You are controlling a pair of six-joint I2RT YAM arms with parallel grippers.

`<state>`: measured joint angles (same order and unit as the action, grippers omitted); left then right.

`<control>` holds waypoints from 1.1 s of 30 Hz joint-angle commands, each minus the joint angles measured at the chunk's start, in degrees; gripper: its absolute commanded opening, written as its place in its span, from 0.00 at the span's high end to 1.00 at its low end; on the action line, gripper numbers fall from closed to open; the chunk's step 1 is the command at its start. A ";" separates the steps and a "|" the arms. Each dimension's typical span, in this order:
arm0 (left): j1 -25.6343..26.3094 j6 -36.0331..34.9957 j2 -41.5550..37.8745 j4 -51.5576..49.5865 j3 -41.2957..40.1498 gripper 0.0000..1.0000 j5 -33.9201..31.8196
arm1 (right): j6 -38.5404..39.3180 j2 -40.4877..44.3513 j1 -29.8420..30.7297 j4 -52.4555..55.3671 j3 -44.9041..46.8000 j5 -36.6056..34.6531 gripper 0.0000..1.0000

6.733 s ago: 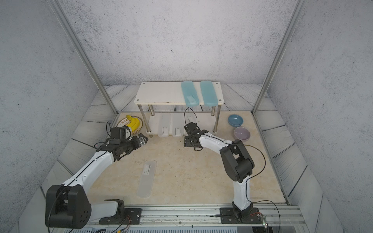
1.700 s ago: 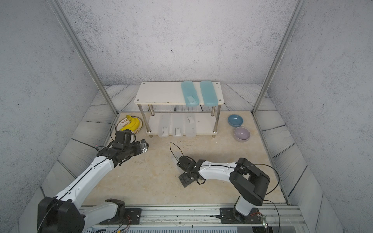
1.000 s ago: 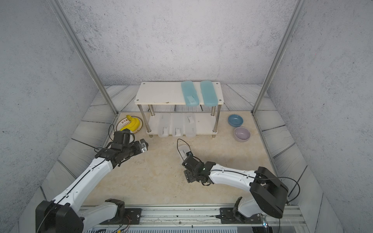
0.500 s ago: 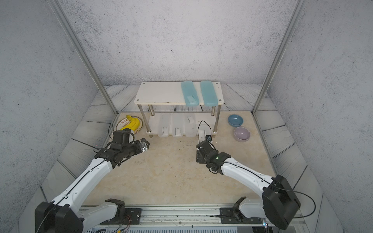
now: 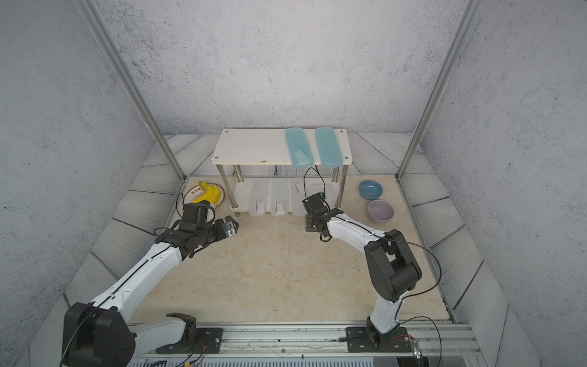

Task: Place the pencil cases on the shelf according to color
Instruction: Place the pencil case on the shelf.

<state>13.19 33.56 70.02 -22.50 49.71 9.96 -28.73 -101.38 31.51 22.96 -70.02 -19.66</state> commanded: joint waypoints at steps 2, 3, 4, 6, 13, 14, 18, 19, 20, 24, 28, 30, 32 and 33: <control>-0.21 -0.67 1.82 1.22 -0.20 0.01 1.47 | 3.31 -2.20 -0.77 0.51 -2.63 -1.98 0.43; -0.27 -0.66 2.34 1.17 0.06 0.01 1.55 | 3.64 -2.93 -0.99 0.41 -3.05 -2.11 0.43; -0.27 -0.69 2.73 1.07 0.37 0.01 1.56 | 3.91 -3.61 -1.16 0.33 -3.38 -2.08 0.42; -0.28 -0.99 3.73 0.03 1.26 0.01 1.65 | 4.42 -4.78 -1.53 0.25 -4.11 -1.96 0.42; -0.27 -1.22 5.86 -0.44 1.87 0.01 2.60 | 5.72 -8.01 -2.52 0.15 -7.10 -0.93 0.34; -0.27 -1.26 6.00 -0.44 1.86 0.01 2.74 | 5.87 -8.43 -2.66 0.23 -7.52 -0.73 0.29; -0.27 -1.21 6.29 -0.51 1.83 0.01 3.31 | 5.98 -8.78 -2.78 1.74 -9.16 -0.08 0.14; -0.27 -1.27 6.19 -0.51 1.88 0.01 3.40 | 5.84 -8.59 -2.77 2.05 -9.21 0.25 0.12; -0.27 -1.17 6.11 -0.49 1.86 0.01 3.40 | 5.71 -8.25 -2.79 2.50 -9.24 0.75 0.10; -0.27 -1.19 5.96 -0.51 1.83 0.01 3.49 | 4.41 -5.92 -2.78 4.22 -8.42 1.94 0.05; -0.27 -1.14 5.33 -0.54 1.87 0.01 3.75 | 3.17 -2.54 -2.63 5.09 -6.42 2.50 0.02; -0.27 -1.22 4.96 -0.53 1.78 0.01 3.84 | 3.06 -1.07 -2.68 5.33 -5.54 3.06 0.02; -0.26 -1.35 4.47 -0.58 1.69 0.01 3.77 | 2.69 0.39 -2.67 6.11 -4.64 3.97 0.02; -0.27 -1.48 4.35 -0.52 1.58 0.01 3.67 | 2.52 1.13 -2.62 6.13 -3.92 4.42 0.02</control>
<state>13.19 33.19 75.79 -22.50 50.22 13.39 -24.93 -103.15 28.93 27.20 -75.20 -16.71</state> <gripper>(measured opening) 0.987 0.984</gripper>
